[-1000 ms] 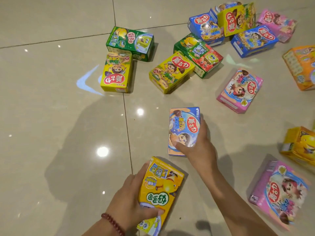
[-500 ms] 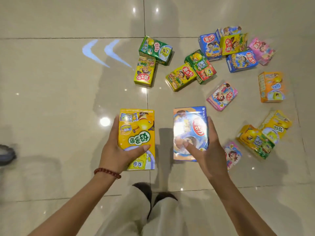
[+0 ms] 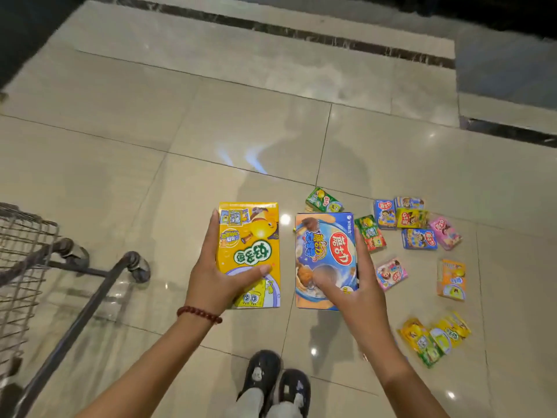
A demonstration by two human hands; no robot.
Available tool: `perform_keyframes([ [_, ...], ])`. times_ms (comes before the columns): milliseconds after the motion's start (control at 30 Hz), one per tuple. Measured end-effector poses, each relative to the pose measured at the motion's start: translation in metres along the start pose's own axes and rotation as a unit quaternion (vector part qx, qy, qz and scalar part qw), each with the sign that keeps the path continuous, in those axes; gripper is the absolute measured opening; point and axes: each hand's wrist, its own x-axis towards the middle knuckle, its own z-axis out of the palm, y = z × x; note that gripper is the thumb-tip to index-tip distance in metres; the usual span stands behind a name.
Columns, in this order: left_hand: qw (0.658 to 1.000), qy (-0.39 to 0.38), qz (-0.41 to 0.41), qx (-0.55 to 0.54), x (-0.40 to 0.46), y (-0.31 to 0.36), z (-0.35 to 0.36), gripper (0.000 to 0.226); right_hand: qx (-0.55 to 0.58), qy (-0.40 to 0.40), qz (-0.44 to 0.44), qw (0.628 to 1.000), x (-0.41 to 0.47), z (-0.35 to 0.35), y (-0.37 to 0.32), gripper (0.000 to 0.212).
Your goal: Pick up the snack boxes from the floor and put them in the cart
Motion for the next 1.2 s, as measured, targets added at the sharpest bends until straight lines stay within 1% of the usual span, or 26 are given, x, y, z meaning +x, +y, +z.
perform_keyframes([
  [167, 0.997, 0.062, 0.020, -0.049, -0.028, 0.073, -0.048, 0.117, 0.039, -0.041, -0.059, 0.997, -0.008, 0.005, -0.094, 0.098],
  [300, 0.990, 0.122, 0.035, -0.067, -0.060, 0.112, -0.079, 0.123, 0.056, -0.104, -0.105, 0.987, -0.011, 0.013, -0.158, 0.093],
  [367, 0.985, 0.155, 0.049, -0.063, -0.077, 0.127, -0.093, 0.119, 0.058, -0.128, -0.140, 0.980, -0.011, 0.018, -0.185, 0.094],
  [467, 0.970, 0.220, 0.056, -0.084, -0.100, 0.149, -0.116, 0.112, 0.050, -0.163, -0.180, 0.969, -0.015, 0.028, -0.223, 0.087],
  [600, 0.945, 0.291, 0.101, -0.108, -0.133, 0.176, -0.149, 0.112, 0.065, -0.224, -0.212, 0.949, -0.027, 0.047, -0.266, 0.077],
  [733, 0.914, 0.368, 0.137, -0.102, -0.164, 0.197, -0.187, 0.104, 0.089, -0.299, -0.245, 0.918, -0.045, 0.073, -0.303, 0.078],
  [833, 0.897, 0.409, 0.147, -0.079, -0.183, 0.200, -0.222, 0.104, 0.084, -0.327, -0.265, 0.903, -0.056, 0.099, -0.325, 0.082],
  [933, 0.881, 0.440, 0.145, -0.091, -0.203, 0.196, -0.258, 0.105, 0.067, -0.358, -0.275, 0.890, -0.067, 0.134, -0.341, 0.085],
  [1000, 0.875, 0.459, 0.137, -0.073, -0.217, 0.189, -0.283, 0.109, 0.058, -0.381, -0.279, 0.880, -0.077, 0.163, -0.351, 0.083],
  [1100, 0.857, 0.494, 0.125, -0.077, -0.236, 0.170, -0.327, 0.107, 0.049, -0.401, -0.290, 0.868, -0.099, 0.209, -0.365, 0.076],
  [1200, 0.853, 0.508, 0.101, -0.068, -0.250, 0.150, -0.372, 0.107, 0.034, -0.417, -0.297, 0.858, -0.121, 0.260, -0.373, 0.072],
])
